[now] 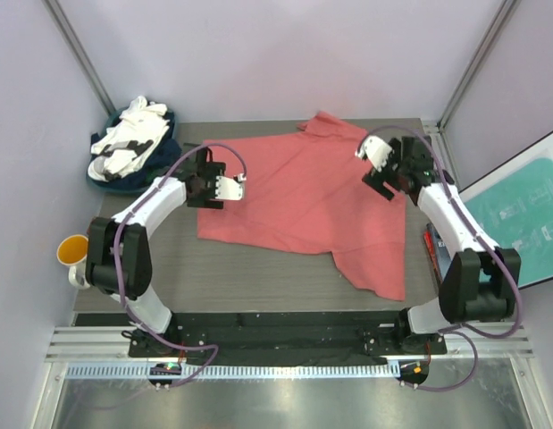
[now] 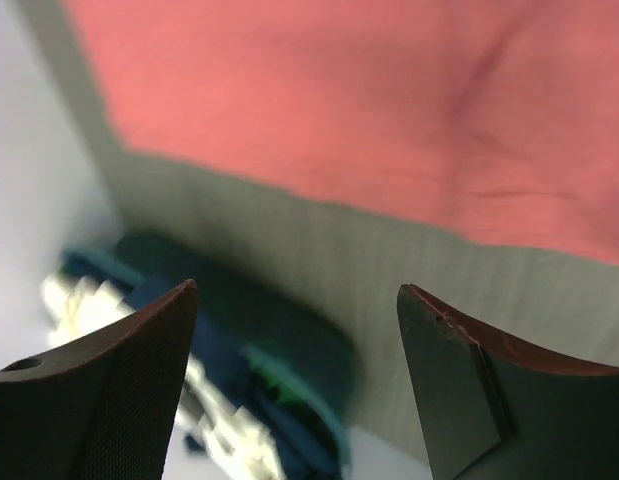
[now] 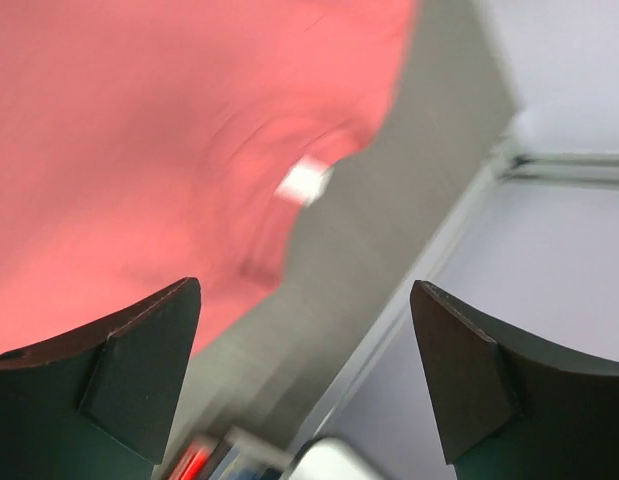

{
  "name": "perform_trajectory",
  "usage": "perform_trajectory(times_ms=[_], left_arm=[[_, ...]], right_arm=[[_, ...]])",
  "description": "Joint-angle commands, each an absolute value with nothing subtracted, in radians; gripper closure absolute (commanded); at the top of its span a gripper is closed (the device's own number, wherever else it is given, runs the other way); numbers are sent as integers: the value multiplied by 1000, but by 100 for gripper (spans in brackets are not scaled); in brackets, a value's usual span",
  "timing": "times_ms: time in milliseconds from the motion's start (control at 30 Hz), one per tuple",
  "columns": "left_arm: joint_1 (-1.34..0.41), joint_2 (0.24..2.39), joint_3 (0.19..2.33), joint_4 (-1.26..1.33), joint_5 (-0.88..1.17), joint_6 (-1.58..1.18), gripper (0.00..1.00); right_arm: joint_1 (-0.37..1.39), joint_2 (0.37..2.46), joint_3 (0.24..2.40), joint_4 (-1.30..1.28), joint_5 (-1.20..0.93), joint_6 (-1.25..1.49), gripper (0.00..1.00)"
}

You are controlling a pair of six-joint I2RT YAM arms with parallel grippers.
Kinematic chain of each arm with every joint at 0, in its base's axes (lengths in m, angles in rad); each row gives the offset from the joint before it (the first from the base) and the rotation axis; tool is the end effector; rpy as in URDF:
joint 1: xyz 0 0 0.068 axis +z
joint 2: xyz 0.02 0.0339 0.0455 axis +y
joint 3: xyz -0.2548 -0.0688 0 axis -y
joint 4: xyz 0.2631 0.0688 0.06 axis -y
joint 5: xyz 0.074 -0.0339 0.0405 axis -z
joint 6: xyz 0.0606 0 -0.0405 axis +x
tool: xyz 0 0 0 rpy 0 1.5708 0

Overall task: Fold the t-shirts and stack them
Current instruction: Flatten out the tshirt

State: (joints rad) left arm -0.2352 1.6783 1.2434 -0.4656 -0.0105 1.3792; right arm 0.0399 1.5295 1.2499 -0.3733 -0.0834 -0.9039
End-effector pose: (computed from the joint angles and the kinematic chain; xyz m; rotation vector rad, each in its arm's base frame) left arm 0.3841 -0.0914 0.2049 1.8315 1.7598 0.4901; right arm 0.3852 0.0204 0.2715 -1.0630 1.9809 -0.3799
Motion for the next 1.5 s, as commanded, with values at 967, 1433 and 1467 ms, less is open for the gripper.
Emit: perform_trajectory(times_ms=[967, 1433, 1467], left_arm=[[-241, 2086, 1660, -1272, 215, 1704, 27], [-250, 2121, 1750, -1312, 233, 1709, 29], [-249, 2131, 1756, -1313, 230, 1706, 29]], right_arm=[[71, 1135, 836, -690, -140, -1150, 17], [77, 1163, 847, -675, -138, -1147, 18], [77, 1163, 848, -675, -138, -1146, 18]])
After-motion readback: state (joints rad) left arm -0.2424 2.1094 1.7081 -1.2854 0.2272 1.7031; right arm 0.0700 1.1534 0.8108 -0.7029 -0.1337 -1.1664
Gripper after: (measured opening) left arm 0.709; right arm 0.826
